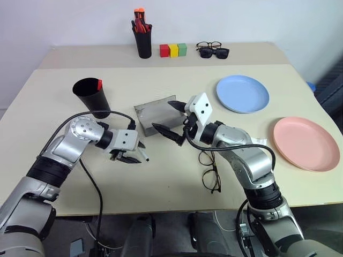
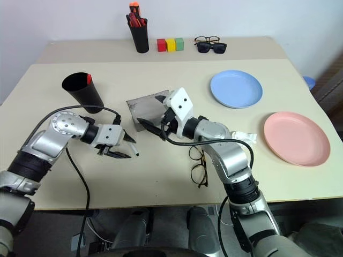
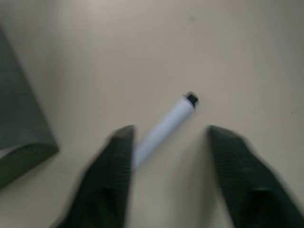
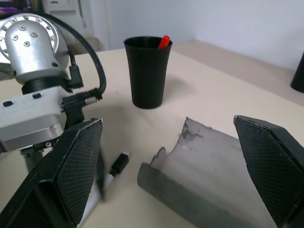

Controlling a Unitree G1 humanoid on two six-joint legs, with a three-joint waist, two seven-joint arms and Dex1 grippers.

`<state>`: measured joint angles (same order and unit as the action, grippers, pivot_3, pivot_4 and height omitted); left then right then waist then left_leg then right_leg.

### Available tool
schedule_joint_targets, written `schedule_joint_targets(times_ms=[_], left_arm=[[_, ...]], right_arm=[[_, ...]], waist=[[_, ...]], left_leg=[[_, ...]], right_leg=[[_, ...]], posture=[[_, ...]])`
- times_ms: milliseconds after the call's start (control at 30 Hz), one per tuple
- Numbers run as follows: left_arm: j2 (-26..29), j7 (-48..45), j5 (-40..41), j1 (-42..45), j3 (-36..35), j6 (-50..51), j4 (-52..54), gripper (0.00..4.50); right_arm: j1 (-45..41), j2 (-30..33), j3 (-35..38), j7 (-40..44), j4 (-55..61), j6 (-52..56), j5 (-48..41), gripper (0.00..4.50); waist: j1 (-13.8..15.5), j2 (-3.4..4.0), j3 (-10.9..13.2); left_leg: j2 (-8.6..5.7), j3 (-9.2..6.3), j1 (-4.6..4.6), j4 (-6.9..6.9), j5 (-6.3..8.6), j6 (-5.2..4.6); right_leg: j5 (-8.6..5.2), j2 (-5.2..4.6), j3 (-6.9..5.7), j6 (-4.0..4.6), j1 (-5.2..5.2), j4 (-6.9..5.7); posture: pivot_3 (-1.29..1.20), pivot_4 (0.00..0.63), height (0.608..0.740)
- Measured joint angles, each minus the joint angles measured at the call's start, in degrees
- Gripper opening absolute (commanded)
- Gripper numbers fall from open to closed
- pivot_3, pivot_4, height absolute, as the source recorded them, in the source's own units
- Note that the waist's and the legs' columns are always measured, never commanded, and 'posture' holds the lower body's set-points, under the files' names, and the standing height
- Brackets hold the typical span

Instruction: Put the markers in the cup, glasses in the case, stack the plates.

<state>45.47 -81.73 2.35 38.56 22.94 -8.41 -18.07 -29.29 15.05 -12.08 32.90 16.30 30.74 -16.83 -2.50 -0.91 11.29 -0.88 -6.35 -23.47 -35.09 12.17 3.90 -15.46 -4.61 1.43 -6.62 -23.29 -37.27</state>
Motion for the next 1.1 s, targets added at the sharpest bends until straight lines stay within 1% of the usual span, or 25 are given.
schedule_joint_targets(times_ms=[67, 100, 233, 267, 333, 400, 433, 500, 567, 600, 667, 733, 800, 867, 967, 1033, 1100], left_arm=[[-0.5, -1.07, -0.65, 0.67, 0.08, -1.62, -1.9, 0.18], [-0.66, -1.42, -0.67, 0.82, 0.04, -2.35, -2.48, 0.08], [-1.06, -1.26, -0.86, 1.02, -0.44, -3.24, -3.59, 0.08], [-0.99, -0.92, -0.55, 0.59, -1.25, -2.21, -3.22, 0.08], [-0.22, -0.85, 1.72, -0.99, -3.46, 2.94, -1.03, 0.08], [0.52, -0.86, 6.96, -2.63, -7.11, 10.27, 3.16, 0.08], [0.79, -0.17, 12.12, -3.18, -10.99, 17.04, 6.61, 0.08], [0.73, 3.06, 19.77, -2.73, -18.31, 25.98, 11.15, 0.08], [-0.46, 8.53, 23.72, -1.15, -24.85, 29.65, 12.44, 0.08], [-2.38, 13.99, 24.31, 0.28, -28.25, 30.12, 12.16, 0.08], [-6.06, 26.13, 23.53, 3.83, -33.99, 29.32, 9.74, 0.08], [-8.33, 37.15, 21.09, 6.57, -37.24, 28.44, 7.73, 0.08], [-9.65, 45.88, 17.85, 7.01, -38.89, 25.75, 6.69, 0.08], [-10.78, 52.06, 14.58, 6.66, -39.65, 22.88, 5.07, 0.08], [-11.9, 57.89, 11.25, 6.27, -39.65, 19.01, 2.66, 0.08], [-12.97, 62.15, 8.69, 5.76, -39.66, 14.58, 0.23, 0.08], [-14.21, 63.82, 7.93, 4.93, -39.6, 11.81, -2.02, 0.08]], right_arm=[[0.46, 0.34, 0.06, -0.47, 0.88, 0.5, 0.0, 4.5], [0.59, 0.48, 0.12, -0.59, 1.3, 0.76, 0.0, 4.5], [1.57, 3.03, 0.23, 0.25, 2.63, 1.53, -0.25, 4.5], [1.79, 3.9, 0.28, 0.64, 2.7, 1.59, -0.3, 4.5], [1.92, 4.86, 0.95, 1.05, 2.68, 1.72, -0.32, 4.5], [1.9, 5.52, 1.68, 1.31, 2.66, 1.72, -0.33, 4.5], [1.84, 5.88, 1.91, 1.45, 2.63, 1.71, -0.33, 4.5], [1.84, 5.97, 1.9, 1.78, 2.62, 1.71, -0.34, 4.5], [1.84, 5.94, 1.86, 1.99, 2.6, 1.7, -0.36, 4.5], [1.78, 5.88, 1.89, 2.04, 2.49, 1.68, -0.35, 4.5], [0.78, 4.69, 1.61, 2.05, 1.88, 1.64, -0.37, 4.5], [-0.25, 3.74, 1.58, 2.04, 1.61, 1.4, -0.37, 4.5], [-0.84, 3.07, 1.36, 2.07, 1.34, 1.27, -0.34, 4.5], [-0.87, 2.16, 0.92, 2.17, 0.83, 1.24, -0.33, 4.5], [-0.87, 1.15, -0.05, 2.34, 0.32, 1.2, -0.32, 4.5], [-0.95, 0.09, -0.74, 2.5, 0.3, 1.11, -0.32, 4.5], [-1.1, -0.51, -1.25, 2.79, 0.3, 1.01, -0.33, 4.5]], waist=[[-0.03, 0.0, 0.0], [-0.03, 0.0, 0.0], [0.0, 0.0, -0.01], [-0.07, 0.0, -0.01], [-0.29, 0.0, 0.0], [-0.3, -0.01, 0.01], [-0.19, -0.02, 0.01], [-0.13, -0.03, 0.01], [-0.07, -0.03, 0.01], [0.01, -0.03, 0.01], [0.08, -0.07, 0.01], [-0.11, -0.07, 0.01], [-0.13, -0.06, 0.0], [-0.02, -0.06, 0.0], [0.08, -0.07, -0.01], [0.12, -0.07, -0.01], [0.12, -0.08, -0.01]], left_leg=[[0.0, 0.0, 0.0, -0.02, 0.0, 0.0], [0.0, 0.0, 0.01, -0.02, 0.0, 0.0], [0.0, -0.01, 0.02, -0.04, 0.0, 0.0], [0.0, -0.01, 0.02, -0.04, 0.0, 0.0], [0.02, -0.02, 0.01, -0.03, 0.0, -0.01], [0.04, -0.04, 0.0, -0.02, 0.0, -0.01], [0.04, -0.06, -0.02, -0.03, 0.0, -0.01], [0.03, -0.05, -0.02, -0.05, 0.0, -0.01], [0.02, -0.05, 0.0, -0.07, 0.0, -0.01], [0.01, -0.06, 0.03, -0.08, 0.0, -0.01], [0.01, -0.1, 0.02, -0.13, 0.0, -0.01], [-0.02, -0.08, 0.03, -0.11, 0.0, 0.0], [-0.02, -0.07, 0.07, -0.07, 0.0, 0.0], [-0.02, -0.08, 0.06, -0.05, 0.0, 0.0], [-0.06, -0.08, 0.03, -0.08, -0.01, 0.02], [-0.07, -0.08, 0.04, -0.08, -0.02, 0.02], [-0.07, -0.08, 0.04, -0.08, -0.02, 0.02]], right_leg=[[0.0, -0.01, 0.0, 0.0, 0.01, -0.01], [0.0, -0.01, 0.0, 0.0, 0.01, -0.02], [0.0, -0.01, 0.0, -0.01, 0.03, -0.05], [0.0, -0.01, 0.0, -0.01, 0.03, -0.05], [0.0, 0.01, 0.0, 0.0, -0.02, -0.08], [-0.01, 0.01, -0.01, 0.0, -0.04, -0.13], [-0.01, 0.01, -0.01, 0.0, -0.04, -0.12], [-0.01, -0.01, -0.01, -0.01, -0.02, -0.12], [-0.01, -0.02, -0.02, -0.02, -0.01, -0.12], [0.0, -0.02, -0.02, -0.03, 0.03, -0.11], [0.01, -0.01, -0.06, -0.03, 0.04, -0.12], [0.01, -0.02, -0.04, -0.04, 0.03, -0.12], [0.01, -0.03, -0.03, -0.04, 0.03, -0.13], [0.01, -0.02, -0.04, -0.03, 0.01, -0.13], [0.02, -0.06, -0.03, -0.03, 0.02, -0.12], [0.02, -0.07, -0.03, -0.04, 0.03, -0.12], [0.02, -0.07, -0.03, -0.04, 0.03, -0.12]], posture=[[0.0, 0.15, 0.74], [0.0, 0.15, 0.74], [0.0, 0.15, 0.74], [0.0, 0.15, 0.74], [0.0, 0.15, 0.74], [0.0, 0.15, 0.74], [0.0, 0.15, 0.74], [0.0, 0.15, 0.74], [0.0, 0.15, 0.74], [0.0, 0.15, 0.74], [0.0, 0.15, 0.74], [0.0, 0.15, 0.74], [0.0, 0.15, 0.74], [0.0, 0.15, 0.74], [0.0, 0.15, 0.74], [0.0, 0.15, 0.74], [0.0, 0.15, 0.74]])
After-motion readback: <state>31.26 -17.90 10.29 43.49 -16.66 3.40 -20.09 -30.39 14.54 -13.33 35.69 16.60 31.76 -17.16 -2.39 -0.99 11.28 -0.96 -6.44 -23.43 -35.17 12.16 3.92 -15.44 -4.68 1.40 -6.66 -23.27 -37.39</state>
